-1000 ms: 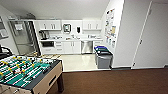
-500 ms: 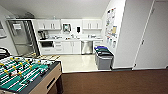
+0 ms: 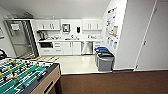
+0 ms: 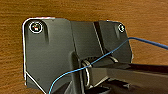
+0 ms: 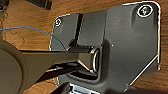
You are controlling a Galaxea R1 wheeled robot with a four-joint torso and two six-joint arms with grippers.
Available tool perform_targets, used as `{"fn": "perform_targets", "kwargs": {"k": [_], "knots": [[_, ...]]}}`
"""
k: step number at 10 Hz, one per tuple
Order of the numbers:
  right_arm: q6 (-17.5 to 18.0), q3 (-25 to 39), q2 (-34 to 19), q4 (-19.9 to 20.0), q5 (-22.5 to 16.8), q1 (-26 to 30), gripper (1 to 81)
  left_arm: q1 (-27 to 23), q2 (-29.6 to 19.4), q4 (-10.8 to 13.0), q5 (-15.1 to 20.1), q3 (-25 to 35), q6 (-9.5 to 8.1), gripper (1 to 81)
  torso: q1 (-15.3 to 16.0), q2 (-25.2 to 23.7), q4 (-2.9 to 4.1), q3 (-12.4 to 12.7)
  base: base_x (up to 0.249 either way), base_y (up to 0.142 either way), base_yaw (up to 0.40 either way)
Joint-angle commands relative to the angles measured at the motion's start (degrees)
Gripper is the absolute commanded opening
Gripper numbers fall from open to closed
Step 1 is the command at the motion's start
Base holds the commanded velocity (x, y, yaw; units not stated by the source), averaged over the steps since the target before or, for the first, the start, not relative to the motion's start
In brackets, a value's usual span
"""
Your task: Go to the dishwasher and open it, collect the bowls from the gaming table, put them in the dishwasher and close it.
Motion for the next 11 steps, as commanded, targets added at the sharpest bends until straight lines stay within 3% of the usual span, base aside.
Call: {"fn": "perform_targets", "kwargs": {"k": [1, 11], "knots": [[0.0, 0.7, -1.3, 0.2, -2.5, 2.7, 81.1, -3.0, -0.6, 0.6, 3.1, 0.6, 0.55, 81.1, 0.0, 0.0, 0.0, 0.0, 0.172, 0.0, 0.0], [-0.3, -0.6, -1.1, 0.2, -2.5, 3.0, 81.1, -3.0, 0.7, 0.6, 2.7, -1.4, 0.55, 81.1, 0.0, 0.0, 0.0, 0.0, 0.185, 0.0, 0.0]]}}
